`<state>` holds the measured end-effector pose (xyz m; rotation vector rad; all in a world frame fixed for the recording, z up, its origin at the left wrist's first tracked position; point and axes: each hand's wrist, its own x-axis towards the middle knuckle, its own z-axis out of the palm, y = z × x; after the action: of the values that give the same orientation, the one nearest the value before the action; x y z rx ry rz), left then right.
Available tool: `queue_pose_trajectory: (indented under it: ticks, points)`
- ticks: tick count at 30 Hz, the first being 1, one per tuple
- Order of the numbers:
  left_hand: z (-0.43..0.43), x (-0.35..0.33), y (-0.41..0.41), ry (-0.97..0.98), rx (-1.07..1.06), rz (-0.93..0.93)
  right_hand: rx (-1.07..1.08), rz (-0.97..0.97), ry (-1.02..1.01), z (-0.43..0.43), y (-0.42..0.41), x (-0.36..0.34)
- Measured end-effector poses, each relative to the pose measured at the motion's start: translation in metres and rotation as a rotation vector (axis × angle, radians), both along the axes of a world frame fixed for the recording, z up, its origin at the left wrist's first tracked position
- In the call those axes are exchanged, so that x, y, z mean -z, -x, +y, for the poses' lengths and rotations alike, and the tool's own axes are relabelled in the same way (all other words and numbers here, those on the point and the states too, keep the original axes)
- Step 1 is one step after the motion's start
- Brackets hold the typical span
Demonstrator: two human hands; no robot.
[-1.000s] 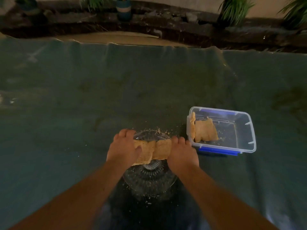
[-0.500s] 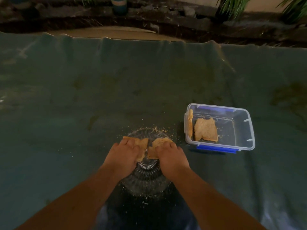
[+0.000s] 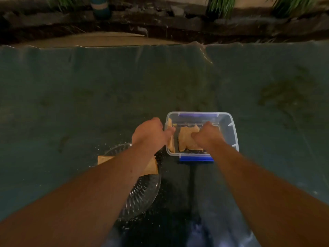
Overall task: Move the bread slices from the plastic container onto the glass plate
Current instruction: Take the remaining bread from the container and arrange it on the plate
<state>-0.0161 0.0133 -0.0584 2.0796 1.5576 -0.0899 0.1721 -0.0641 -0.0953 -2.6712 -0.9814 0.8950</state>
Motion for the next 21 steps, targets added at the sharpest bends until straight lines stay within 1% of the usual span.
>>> queue_pose_trajectory:
  ticks: [1, 2, 4, 6, 9, 11, 12, 16, 19, 21]
  points:
    - [-0.001, 0.004, -0.012, 0.011, 0.000, 0.022, 0.000, 0.061, 0.056, 0.000, -0.008, 0.008]
    - [-0.003, 0.008, -0.022, 0.016, 0.002, 0.042, -0.035, 0.075, 0.098, 0.001, -0.014, 0.017]
    - [-0.005, 0.015, -0.036, 0.005, -0.001, 0.071, -0.113, 0.037, 0.142, 0.002, -0.018, 0.031]
    - [-0.006, 0.020, -0.041, -0.011, -0.019, 0.097, -0.160, 0.033, 0.144, 0.005, -0.018, 0.041]
    - [-0.005, 0.025, -0.042, -0.019, -0.056, 0.097, -0.417, -0.043, 0.266, 0.012, -0.014, 0.047]
    - [-0.005, 0.025, -0.041, -0.013, -0.069, 0.074, -0.517, -0.084, 0.295, 0.017, -0.009, 0.047]
    - [-0.005, 0.024, -0.041, -0.010, -0.069, 0.060, -0.524, -0.097, 0.282, 0.018, -0.007, 0.048]
    - [-0.008, 0.019, -0.039, 0.003, -0.107, -0.021, -0.356, -0.087, 0.156, 0.023, 0.008, 0.040]
    - [-0.008, 0.013, -0.030, 0.034, -0.195, -0.152, -0.311, -0.075, 0.077, 0.024, 0.014, 0.022]
    - [-0.006, 0.005, -0.017, 0.059, -0.239, -0.252, -0.207, -0.023, -0.028, 0.021, 0.017, 0.005]
